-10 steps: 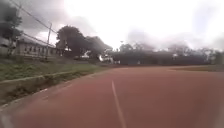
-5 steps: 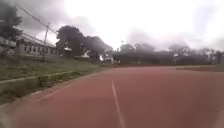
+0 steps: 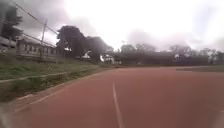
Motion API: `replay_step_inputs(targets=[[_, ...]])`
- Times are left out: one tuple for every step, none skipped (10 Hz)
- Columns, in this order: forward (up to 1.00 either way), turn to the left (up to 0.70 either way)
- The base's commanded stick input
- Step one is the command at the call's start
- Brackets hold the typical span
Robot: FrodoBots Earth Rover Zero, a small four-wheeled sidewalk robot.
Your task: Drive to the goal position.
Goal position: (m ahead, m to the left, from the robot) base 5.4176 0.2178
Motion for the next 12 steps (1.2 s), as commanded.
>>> replay_step_inputs(targets=[[0.7,0.01],[0.7,0.01],[0.7,0.01],[0.7,0.01],[0.7,0.01],[0.7,0.01],[0.7,0.01],[0.7,0.01],[0.7,0.01],[0.7,0.01],[0.7,0.01],[0.7,0.01]])
